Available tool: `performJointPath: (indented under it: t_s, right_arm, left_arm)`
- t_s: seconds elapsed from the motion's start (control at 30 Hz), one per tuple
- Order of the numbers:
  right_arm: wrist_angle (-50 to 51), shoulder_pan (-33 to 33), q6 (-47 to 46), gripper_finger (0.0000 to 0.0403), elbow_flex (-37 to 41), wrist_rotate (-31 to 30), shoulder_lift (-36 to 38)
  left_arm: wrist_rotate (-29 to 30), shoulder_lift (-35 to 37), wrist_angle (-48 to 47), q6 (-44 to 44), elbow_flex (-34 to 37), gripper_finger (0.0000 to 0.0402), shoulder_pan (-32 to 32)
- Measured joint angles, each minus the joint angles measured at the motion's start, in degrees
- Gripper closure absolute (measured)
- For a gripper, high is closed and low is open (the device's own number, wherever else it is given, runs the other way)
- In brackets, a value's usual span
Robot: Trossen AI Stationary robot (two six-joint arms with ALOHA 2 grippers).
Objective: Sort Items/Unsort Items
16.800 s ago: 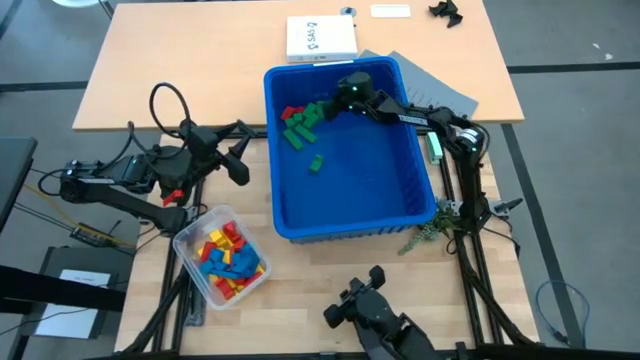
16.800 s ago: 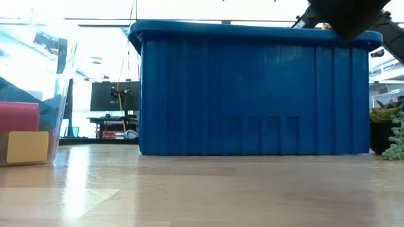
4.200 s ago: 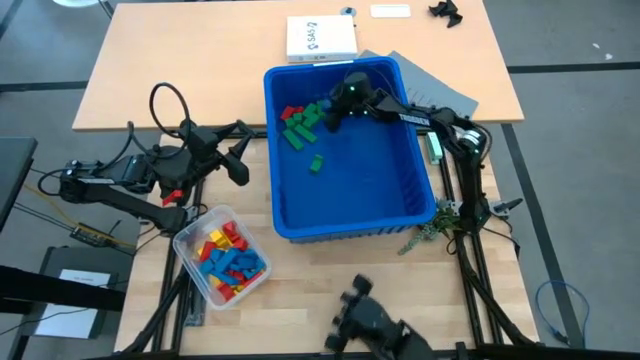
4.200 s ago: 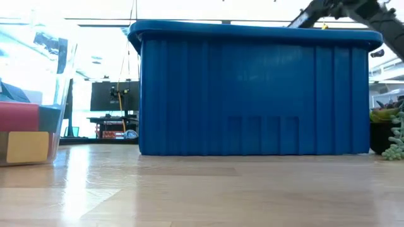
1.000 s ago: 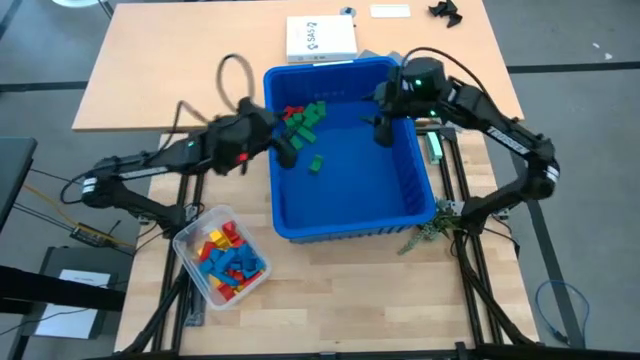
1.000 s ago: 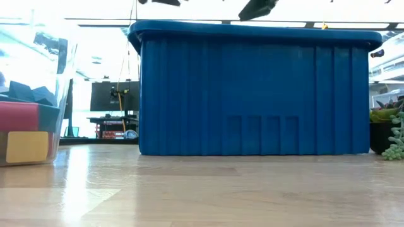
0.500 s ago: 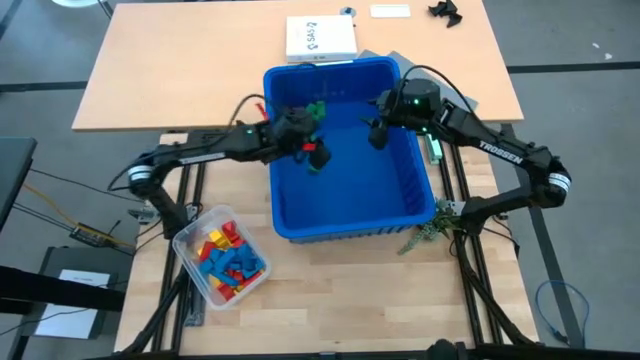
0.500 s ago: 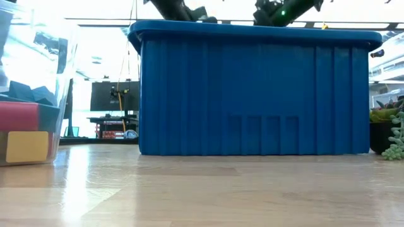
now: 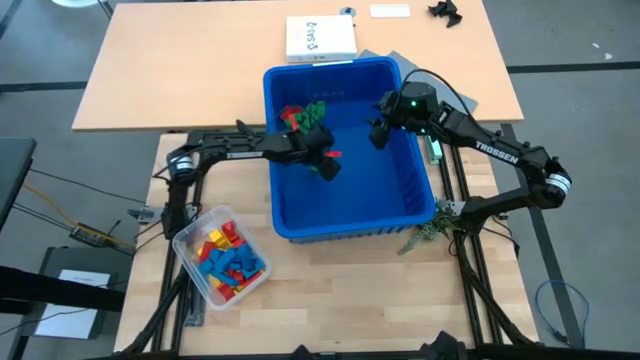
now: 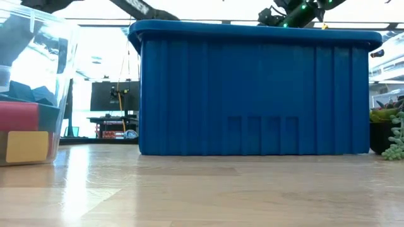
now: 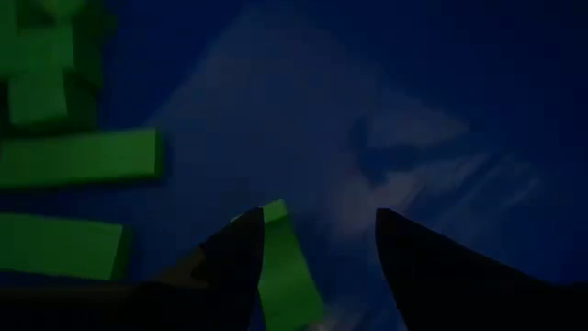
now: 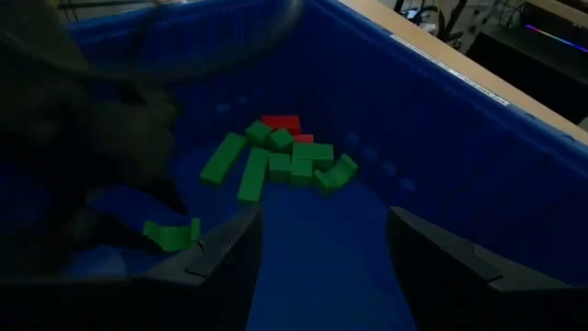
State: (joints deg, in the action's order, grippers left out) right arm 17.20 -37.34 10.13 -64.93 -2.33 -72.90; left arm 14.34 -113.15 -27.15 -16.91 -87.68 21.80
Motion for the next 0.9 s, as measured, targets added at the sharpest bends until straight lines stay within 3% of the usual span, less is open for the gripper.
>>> performJointPath:
  t_s: [0.47,0.8,0.9]
  right_arm:
    - [0.1,0.1,-0.1,0.0174,0.0,0.6,0.0]
    - [-0.6,0.2,-0.2,0.0174,1.2,1.0,0.0]
    - [-0.7,0.2,-0.2,0.0174,1.6,1.0,0.0]
  left_arm:
    - [-0.3,-8.7,-0.3,-3.3,0.0,0.0183,2.8]
    - [-0.2,-9.6,0.8,-3.0,-0.2,0.0184,2.9]
    - [-0.3,-9.6,0.9,-2.0,-0.1,0.0201,2.9]
